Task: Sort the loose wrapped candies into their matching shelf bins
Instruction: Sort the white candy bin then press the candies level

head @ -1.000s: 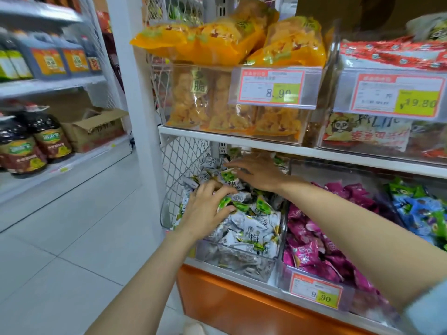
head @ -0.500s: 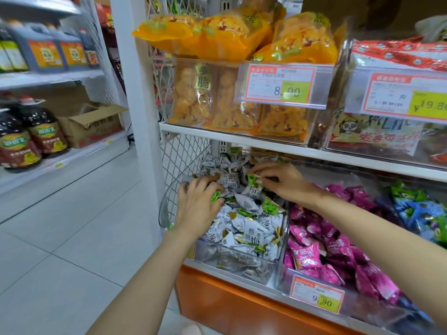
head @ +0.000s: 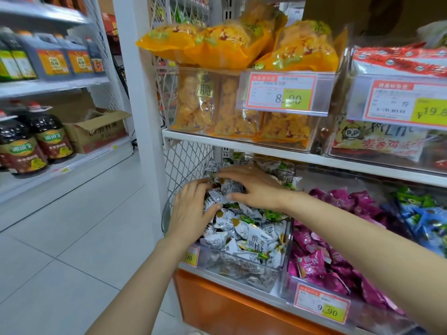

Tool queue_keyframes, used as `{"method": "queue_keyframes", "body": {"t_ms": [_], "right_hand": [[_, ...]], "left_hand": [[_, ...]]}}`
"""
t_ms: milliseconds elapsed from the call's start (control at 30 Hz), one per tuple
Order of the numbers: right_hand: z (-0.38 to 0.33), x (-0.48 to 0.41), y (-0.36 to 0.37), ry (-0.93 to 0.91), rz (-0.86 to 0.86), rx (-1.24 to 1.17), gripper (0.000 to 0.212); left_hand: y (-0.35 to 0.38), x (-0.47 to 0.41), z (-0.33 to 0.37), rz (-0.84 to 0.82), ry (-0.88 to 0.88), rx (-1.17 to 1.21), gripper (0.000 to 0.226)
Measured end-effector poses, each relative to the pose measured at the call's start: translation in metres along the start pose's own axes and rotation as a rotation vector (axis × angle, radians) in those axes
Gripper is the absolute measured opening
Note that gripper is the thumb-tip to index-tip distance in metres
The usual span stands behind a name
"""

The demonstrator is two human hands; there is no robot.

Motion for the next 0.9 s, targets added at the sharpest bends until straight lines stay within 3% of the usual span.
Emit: {"method": "queue_keyframes", "body": {"t_ms": [133,333,400,533,600,667,800,900], "right_hand": [[-0.004,-0.026,0.032,0.000,-0.147,0.196,0.075],[0.014,-0.025,0.020,-0.019,-0.095,0.201,0.045],[0.017,-0.024,0.021,0.007,-0.120,0.136,0.041],[0.018,-0.022,0.021,0.035,-0.210,-0.053,0.024],[0.020,-0.017,0.023,0.002,-0.228,-0.003,0.011],[0.021,-0.011,0.025,-0.017,-0.239,0.045,0.021],[0.019,-0.007,0.018,0.036,-0.139,0.109,0.035],[0.014,-0.011,0.014,0.070,-0.087,0.157,0.041]], "left_hand": [[0.000,0.002,-0.006,0.015,-0.044,0.045,0.060],[0.006,-0.003,-0.015,0.030,-0.082,0.105,0.042],[0.005,-0.003,-0.019,0.031,-0.118,0.155,0.056],[0.012,-0.002,-0.016,-0.080,-0.113,0.118,0.111],[0.017,0.000,-0.018,-0.106,-0.120,0.121,0.119],[0.017,-0.002,-0.019,-0.078,-0.125,0.157,0.105],[0.019,-0.002,-0.024,-0.074,-0.138,0.161,0.043],[0.015,-0.001,-0.023,-0.048,-0.117,0.171,0.042]]}}
Point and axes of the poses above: each hand's wrist, its own x-axis away from the middle knuckle, its own y-axis out of the palm, z = x × y, the point moved 10 cm from there along -x, towards the middle knuckle, and after that the axes turned 10 degrees about y, right-handed, at the moved point
